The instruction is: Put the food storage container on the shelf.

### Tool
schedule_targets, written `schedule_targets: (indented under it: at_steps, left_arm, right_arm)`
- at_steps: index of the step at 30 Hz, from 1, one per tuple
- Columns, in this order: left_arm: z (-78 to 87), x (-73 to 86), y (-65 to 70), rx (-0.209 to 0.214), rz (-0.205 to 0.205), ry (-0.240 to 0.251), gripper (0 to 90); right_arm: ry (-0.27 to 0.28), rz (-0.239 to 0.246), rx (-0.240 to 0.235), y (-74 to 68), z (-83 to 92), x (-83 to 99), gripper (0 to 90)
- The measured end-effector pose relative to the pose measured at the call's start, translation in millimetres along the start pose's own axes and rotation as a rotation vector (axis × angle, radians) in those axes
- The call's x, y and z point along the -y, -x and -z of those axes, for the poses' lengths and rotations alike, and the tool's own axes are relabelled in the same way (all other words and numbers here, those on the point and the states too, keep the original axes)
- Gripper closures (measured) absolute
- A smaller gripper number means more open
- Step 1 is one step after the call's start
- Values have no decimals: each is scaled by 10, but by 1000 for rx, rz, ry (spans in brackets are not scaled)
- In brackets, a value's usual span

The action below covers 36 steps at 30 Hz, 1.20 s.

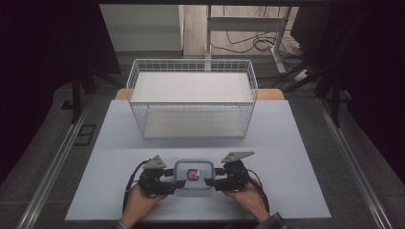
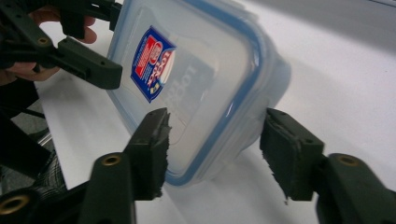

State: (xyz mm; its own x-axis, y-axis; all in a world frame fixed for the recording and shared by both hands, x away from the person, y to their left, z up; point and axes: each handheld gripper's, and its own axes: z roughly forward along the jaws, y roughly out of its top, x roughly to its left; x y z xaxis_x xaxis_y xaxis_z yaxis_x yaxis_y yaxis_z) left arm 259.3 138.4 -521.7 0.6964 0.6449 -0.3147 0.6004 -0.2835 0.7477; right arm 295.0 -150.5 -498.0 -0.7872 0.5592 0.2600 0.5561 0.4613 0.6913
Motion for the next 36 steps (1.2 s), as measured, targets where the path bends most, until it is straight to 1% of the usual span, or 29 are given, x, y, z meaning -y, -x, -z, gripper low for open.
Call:
schedule_targets:
  at_steps: [4, 5, 6, 10, 13, 14, 15, 16, 17, 19, 20, 22, 23, 26, 28, 31, 32, 36]
  left_arm:
    - [60, 40, -25, 35, 23, 21, 474]
    - [60, 40, -25, 35, 23, 21, 486]
    - [76, 58, -29, 47, 31, 25, 498]
    - [85, 72, -23, 49, 27, 28, 514]
    - [102, 87, -55, 78, 44, 33, 529]
    - [106, 96, -72, 92, 60, 36, 536]
    - [109, 104, -91, 107, 77, 39, 542]
    - [109, 104, -91, 107, 77, 39, 547]
    - [108, 111, -112, 121, 83, 43, 549]
    - [106, 110, -121, 124, 89, 45, 550]
    - [106, 114, -129, 129, 97, 45, 552]
    - [109, 122, -164, 158, 103, 52, 564]
    - [106, 120, -162, 154, 99, 51, 577]
    - [99, 115, -168, 151, 95, 49, 574]
    - [97, 111, -164, 146, 94, 48, 574]
    - [96, 110, -157, 136, 95, 51, 573]
    - [97, 111, -158, 133, 95, 52, 573]
    - [100, 105, -154, 119, 98, 57, 572]
  right_arm:
    - [6, -7, -19, 5, 43, 19, 504]
    - [6, -7, -19, 5, 43, 19, 504]
    - [11, -16, -30, 4, 59, 31, 515]
    - [19, -9, -30, -11, 69, 50, 514]
    - [27, -27, -42, 13, 73, 59, 519]
    - [33, -28, -42, 23, 82, 63, 531]
    - [42, -29, -43, 33, 97, 66, 568]
    - [57, -31, -45, 45, 120, 68, 609]
    - [70, -38, -50, 60, 137, 72, 635]
    - [72, -56, -66, 86, 134, 80, 626]
    - [66, -56, -66, 88, 126, 84, 611]
    - [52, -53, -64, 87, 104, 94, 594]
    - [39, -50, -54, 90, 84, 99, 559]
    - [46, -46, -58, 107, 61, 102, 549]
    - [56, -41, -54, 108, 68, 95, 575]
    - [60, -31, -34, 91, 89, 93, 621]
    - [63, -32, -26, 87, 95, 95, 647]
    - [65, -46, -11, 81, 105, 100, 684]
